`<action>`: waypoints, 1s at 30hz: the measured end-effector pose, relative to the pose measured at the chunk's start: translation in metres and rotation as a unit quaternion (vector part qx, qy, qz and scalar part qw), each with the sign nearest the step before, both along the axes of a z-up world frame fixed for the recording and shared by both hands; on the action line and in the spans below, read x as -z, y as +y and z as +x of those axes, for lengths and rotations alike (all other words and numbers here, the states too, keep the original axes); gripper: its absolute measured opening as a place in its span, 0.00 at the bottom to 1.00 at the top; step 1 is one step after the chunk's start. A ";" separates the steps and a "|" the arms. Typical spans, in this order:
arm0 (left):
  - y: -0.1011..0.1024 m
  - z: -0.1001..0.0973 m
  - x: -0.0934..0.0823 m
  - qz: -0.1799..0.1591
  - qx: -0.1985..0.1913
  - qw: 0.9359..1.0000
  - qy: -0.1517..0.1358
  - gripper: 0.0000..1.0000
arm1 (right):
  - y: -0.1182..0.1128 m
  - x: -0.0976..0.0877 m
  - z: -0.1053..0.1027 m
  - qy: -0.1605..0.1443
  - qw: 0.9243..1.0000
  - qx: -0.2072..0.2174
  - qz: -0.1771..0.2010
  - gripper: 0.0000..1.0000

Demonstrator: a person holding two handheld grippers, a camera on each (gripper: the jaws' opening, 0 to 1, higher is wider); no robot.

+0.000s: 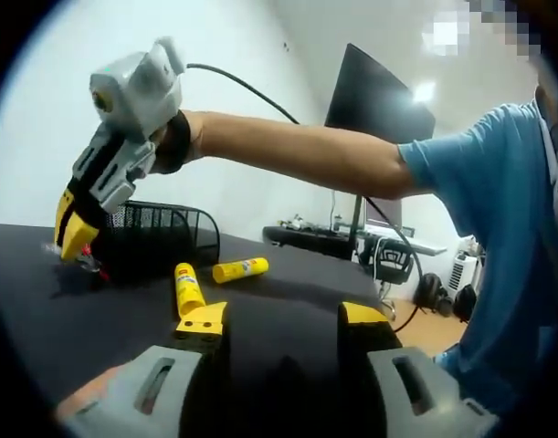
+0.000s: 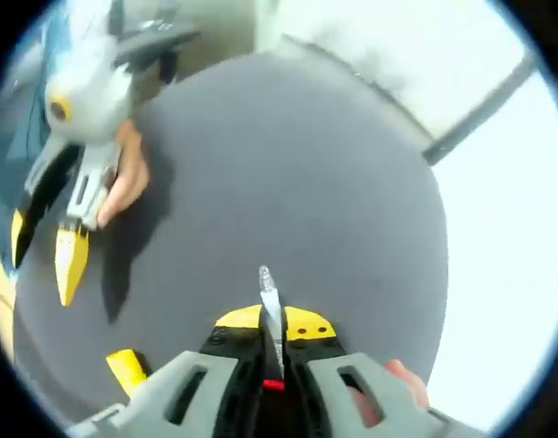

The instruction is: Pick up pens and glue sticks and place them into the holder.

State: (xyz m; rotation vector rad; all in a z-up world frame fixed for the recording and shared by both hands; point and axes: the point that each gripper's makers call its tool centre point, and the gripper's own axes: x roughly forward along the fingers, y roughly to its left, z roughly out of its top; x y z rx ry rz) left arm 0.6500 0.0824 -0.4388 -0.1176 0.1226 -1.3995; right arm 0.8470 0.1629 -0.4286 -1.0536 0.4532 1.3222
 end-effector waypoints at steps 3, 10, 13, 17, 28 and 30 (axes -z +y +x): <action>0.000 0.000 0.000 -0.001 0.000 1.000 0.000 0.44 | -0.004 -0.012 0.006 -0.001 0.999 0.027 0.038 0.03; 0.001 0.001 -0.001 -0.002 -0.001 1.000 0.000 0.44 | -0.016 -0.042 0.017 -0.004 0.991 0.075 0.112 0.03; 0.001 0.001 0.000 -0.001 -0.002 1.000 0.000 0.44 | -0.016 -0.058 0.014 0.004 0.984 0.089 0.157 0.03; 0.001 0.001 0.000 -0.001 -0.002 1.000 0.001 0.44 | -0.018 -0.079 0.014 0.012 0.970 0.110 0.215 0.03; 0.001 0.002 -0.001 -0.002 -0.004 1.000 0.003 0.44 | -0.045 -0.140 0.028 0.028 0.918 0.181 0.351 0.03; 0.001 0.002 -0.001 -0.002 -0.005 1.000 0.003 0.44 | -0.051 -0.149 0.028 0.031 0.912 0.184 0.366 0.03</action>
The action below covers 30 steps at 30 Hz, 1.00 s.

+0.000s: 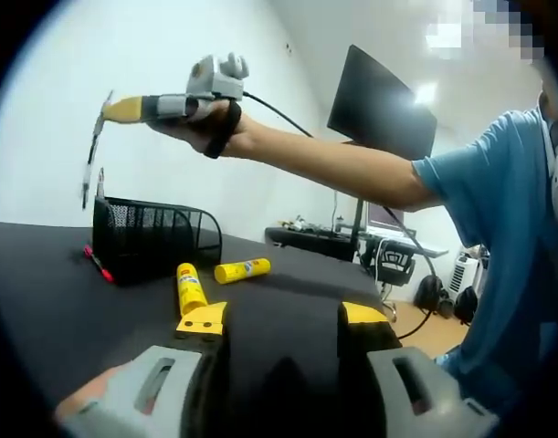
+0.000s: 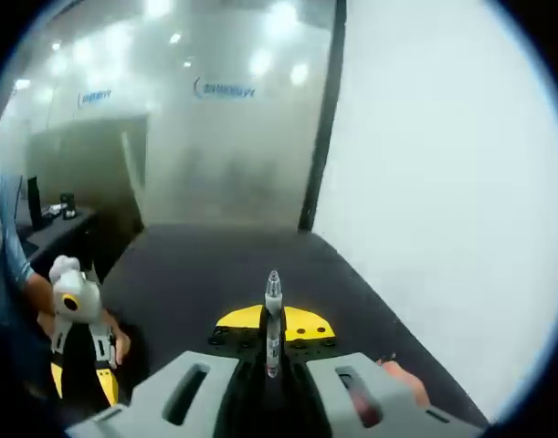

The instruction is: Pick up pens and glue sticks and place them into the holder.

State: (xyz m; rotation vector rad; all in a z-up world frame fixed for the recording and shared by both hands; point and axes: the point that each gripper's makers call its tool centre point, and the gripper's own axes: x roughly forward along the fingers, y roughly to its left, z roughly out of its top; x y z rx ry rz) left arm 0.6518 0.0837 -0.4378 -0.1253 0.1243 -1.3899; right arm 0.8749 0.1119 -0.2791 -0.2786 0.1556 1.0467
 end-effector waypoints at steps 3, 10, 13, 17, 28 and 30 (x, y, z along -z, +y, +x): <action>0.000 0.000 0.000 0.000 0.000 1.000 0.000 0.44 | -0.011 -0.013 0.001 -0.003 1.000 0.012 0.017 0.03; 0.000 0.000 0.000 0.000 0.000 1.000 0.001 0.44 | -0.038 -0.031 0.005 -0.012 0.998 0.042 0.051 0.03; 0.000 0.000 0.000 0.000 0.000 1.000 0.001 0.44 | -0.047 -0.029 0.005 -0.016 0.997 0.058 0.046 0.03; 0.000 0.000 0.000 0.000 0.000 1.000 0.001 0.44 | -0.056 -0.027 0.007 -0.016 0.996 0.076 0.052 0.03; -0.001 0.000 0.000 0.000 0.001 1.000 0.000 0.44 | -0.079 0.010 0.038 0.014 0.991 0.129 0.029 0.03; 0.000 0.000 0.000 0.000 0.001 1.000 0.001 0.44 | -0.079 0.016 0.042 0.023 0.990 0.133 0.032 0.03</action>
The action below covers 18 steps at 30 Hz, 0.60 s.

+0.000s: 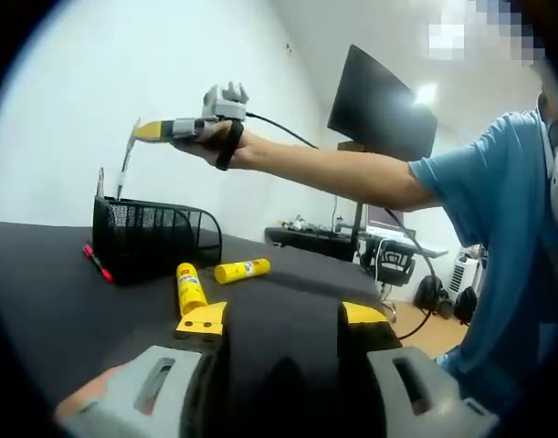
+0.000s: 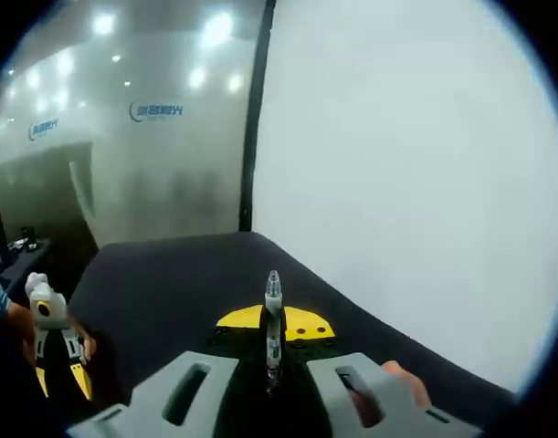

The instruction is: Pick up pens and glue sticks and place them into the holder.

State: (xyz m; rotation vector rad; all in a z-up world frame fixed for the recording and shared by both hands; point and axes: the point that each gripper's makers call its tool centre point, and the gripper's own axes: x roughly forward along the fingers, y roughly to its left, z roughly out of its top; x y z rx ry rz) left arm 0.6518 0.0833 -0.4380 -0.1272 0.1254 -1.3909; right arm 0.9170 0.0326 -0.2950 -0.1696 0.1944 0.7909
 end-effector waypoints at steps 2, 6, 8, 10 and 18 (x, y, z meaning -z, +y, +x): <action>0.000 0.000 0.000 0.000 0.000 1.000 0.000 0.44 | 0.000 0.007 0.004 0.005 1.000 0.002 -0.005 0.03; 0.000 0.000 0.000 0.001 0.000 1.000 0.000 0.44 | 0.002 0.021 0.009 0.020 1.000 0.002 -0.008 0.03; 0.000 0.000 0.000 0.000 0.000 1.000 0.000 0.44 | 0.005 0.029 0.009 0.027 1.000 0.002 -0.016 0.03; 0.000 0.000 0.000 0.000 0.000 1.000 0.000 0.44 | 0.006 0.035 0.010 0.030 0.999 0.001 -0.019 0.03; 0.000 0.000 0.000 -0.001 0.001 1.000 0.000 0.44 | 0.012 0.050 0.010 0.046 0.999 0.006 -0.027 0.03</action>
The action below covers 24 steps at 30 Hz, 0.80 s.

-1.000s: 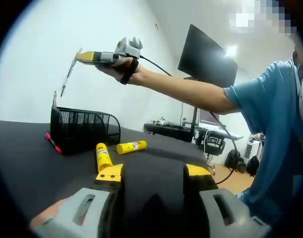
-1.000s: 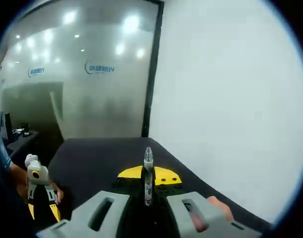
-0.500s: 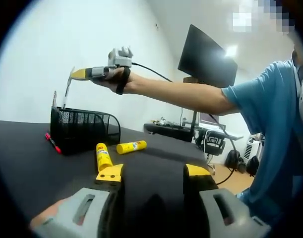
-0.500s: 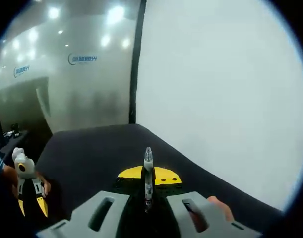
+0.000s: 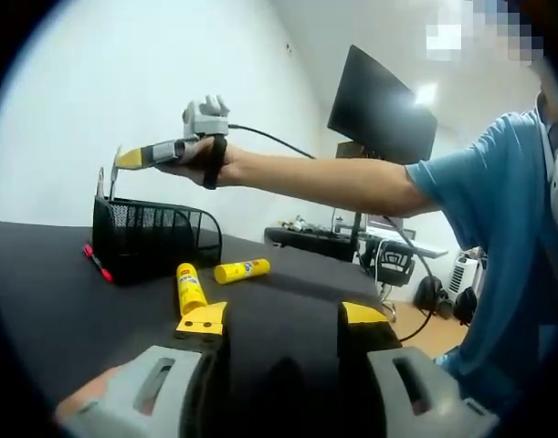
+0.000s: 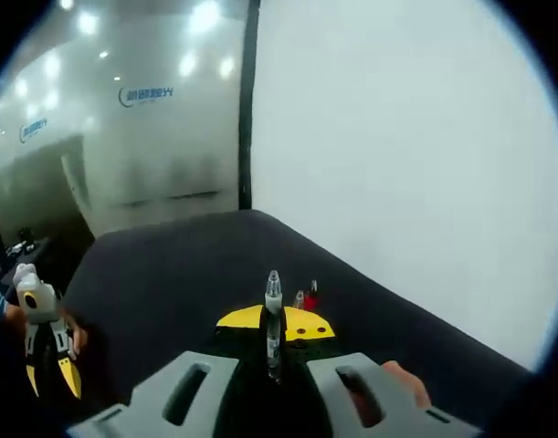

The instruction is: Pick up pens and glue sticks and place them into the holder.

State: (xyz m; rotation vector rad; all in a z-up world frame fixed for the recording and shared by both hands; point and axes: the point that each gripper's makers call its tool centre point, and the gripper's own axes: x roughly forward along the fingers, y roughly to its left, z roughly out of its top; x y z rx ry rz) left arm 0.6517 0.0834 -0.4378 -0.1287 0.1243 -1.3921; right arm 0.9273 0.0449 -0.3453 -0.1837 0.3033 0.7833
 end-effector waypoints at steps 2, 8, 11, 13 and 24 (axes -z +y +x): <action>0.000 0.000 0.000 0.000 0.001 1.000 0.000 0.44 | 0.001 0.003 0.001 0.002 1.000 0.000 -0.002 0.03; 0.000 0.000 0.000 0.000 0.001 1.000 -0.001 0.44 | 0.004 0.011 0.001 0.016 1.000 0.006 -0.003 0.04; 0.000 0.000 0.000 0.001 0.001 1.000 0.000 0.44 | 0.005 0.014 -0.002 0.017 1.000 0.008 -0.012 0.04; 0.000 0.000 0.000 0.001 0.001 1.000 -0.001 0.44 | 0.004 0.014 -0.001 0.016 1.000 0.013 -0.010 0.04; 0.000 0.000 0.000 0.000 0.000 1.000 0.000 0.44 | -0.001 0.015 0.002 0.021 0.999 0.021 -0.011 0.04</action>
